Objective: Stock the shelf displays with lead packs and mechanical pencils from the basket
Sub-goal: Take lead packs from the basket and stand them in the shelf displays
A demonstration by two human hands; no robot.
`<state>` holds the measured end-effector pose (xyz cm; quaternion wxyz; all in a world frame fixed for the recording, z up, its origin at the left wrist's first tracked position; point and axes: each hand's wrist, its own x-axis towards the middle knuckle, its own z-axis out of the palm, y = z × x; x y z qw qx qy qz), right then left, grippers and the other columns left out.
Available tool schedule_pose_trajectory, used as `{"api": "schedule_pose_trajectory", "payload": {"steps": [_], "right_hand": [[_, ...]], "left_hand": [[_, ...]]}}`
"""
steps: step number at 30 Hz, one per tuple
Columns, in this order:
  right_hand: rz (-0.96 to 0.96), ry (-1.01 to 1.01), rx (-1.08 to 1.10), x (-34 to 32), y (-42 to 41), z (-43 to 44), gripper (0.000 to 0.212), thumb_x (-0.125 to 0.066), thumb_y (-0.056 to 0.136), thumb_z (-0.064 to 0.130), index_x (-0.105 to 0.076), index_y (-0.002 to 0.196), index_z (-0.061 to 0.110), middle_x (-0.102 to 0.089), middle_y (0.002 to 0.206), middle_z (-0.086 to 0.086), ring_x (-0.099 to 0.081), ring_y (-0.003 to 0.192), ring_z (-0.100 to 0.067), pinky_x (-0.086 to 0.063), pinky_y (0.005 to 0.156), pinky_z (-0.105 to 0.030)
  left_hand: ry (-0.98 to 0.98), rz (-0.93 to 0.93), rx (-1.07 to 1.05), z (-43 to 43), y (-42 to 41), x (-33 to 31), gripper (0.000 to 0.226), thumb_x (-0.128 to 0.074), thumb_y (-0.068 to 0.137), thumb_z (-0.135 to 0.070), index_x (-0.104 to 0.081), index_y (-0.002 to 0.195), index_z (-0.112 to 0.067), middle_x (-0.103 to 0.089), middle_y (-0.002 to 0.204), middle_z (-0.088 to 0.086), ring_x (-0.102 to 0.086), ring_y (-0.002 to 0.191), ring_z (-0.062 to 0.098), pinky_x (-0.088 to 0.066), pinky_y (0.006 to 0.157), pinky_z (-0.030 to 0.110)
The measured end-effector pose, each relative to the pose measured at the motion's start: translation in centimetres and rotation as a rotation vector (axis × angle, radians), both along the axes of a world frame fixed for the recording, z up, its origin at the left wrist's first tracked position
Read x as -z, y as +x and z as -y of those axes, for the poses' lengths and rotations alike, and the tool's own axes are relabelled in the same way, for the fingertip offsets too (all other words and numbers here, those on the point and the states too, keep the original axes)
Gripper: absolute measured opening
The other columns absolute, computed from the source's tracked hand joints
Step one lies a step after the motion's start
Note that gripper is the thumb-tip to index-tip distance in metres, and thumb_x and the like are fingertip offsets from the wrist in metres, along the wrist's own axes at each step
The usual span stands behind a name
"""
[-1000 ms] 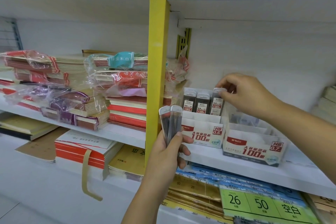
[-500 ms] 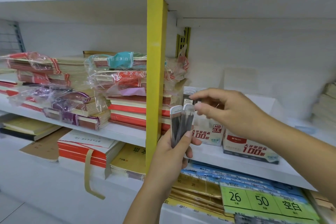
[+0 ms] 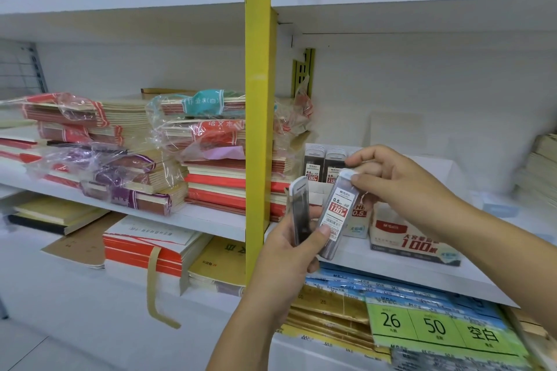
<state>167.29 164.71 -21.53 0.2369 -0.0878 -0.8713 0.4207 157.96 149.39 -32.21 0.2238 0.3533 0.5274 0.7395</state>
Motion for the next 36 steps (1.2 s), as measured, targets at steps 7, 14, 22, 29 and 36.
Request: {"api": "schedule_pose_trajectory", "payload": {"steps": [7,14,22,29,36], "right_hand": [[-0.112,0.092,0.066,-1.1,0.5,-0.2,0.016,-0.067,0.087,0.03,-0.061,0.102,0.028,-0.075,0.082,0.014,-0.068,0.067,0.0,-0.05,0.057,-0.014],[-0.217,0.54,0.321,-5.0,-0.6,-4.1,0.016,-0.064,0.091,0.024,-0.052,0.089,0.034,-0.064,0.076,0.024,-0.057,0.074,0.017,-0.038,0.062,-0.006],[-0.067,0.82,0.33,-2.7,-3.8,-5.6,0.007,-0.066,0.087,0.034,-0.061,0.091,0.029,-0.056,0.088,0.014,-0.05,0.088,-0.01,-0.038,0.067,-0.028],[-0.015,0.89,0.421,-2.3,-5.0,-6.2,0.019,-0.07,0.085,0.037,-0.072,0.1,0.026,-0.048,0.09,0.006,-0.037,0.096,-0.012,-0.035,0.075,-0.031],[-0.149,0.68,0.223,-1.8,-2.3,-1.9,0.014,-0.054,0.085,0.046,-0.065,0.093,0.04,-0.063,0.086,0.015,-0.054,0.082,-0.003,-0.044,0.068,-0.015]], "left_hand": [[0.009,0.017,-0.05,-0.5,0.1,0.0,0.017,-0.056,0.1,-0.037,-0.065,0.114,-0.04,-0.074,0.101,-0.004,-0.06,0.068,0.004,-0.046,0.053,0.018],[-0.027,-0.046,-0.213,-0.7,-0.5,0.0,0.013,-0.038,0.106,-0.035,-0.048,0.113,-0.031,-0.075,0.093,-0.006,-0.057,0.05,0.007,-0.043,0.043,0.02],[0.025,-0.029,-0.276,-0.6,-0.9,-0.2,0.014,-0.053,0.101,-0.028,-0.065,0.105,-0.033,-0.075,0.087,-0.003,-0.073,0.065,0.016,-0.055,0.048,0.024],[-0.013,-0.076,-0.303,-0.6,-1.3,0.0,0.019,-0.054,0.095,-0.04,-0.067,0.087,-0.051,-0.074,0.084,-0.005,-0.065,0.062,0.005,-0.053,0.051,0.019],[-0.083,-0.226,-0.309,-0.4,-1.1,0.2,0.035,-0.037,0.087,-0.062,-0.065,0.092,-0.042,-0.063,0.077,-0.022,-0.055,0.068,-0.006,-0.045,0.063,0.017]]}}
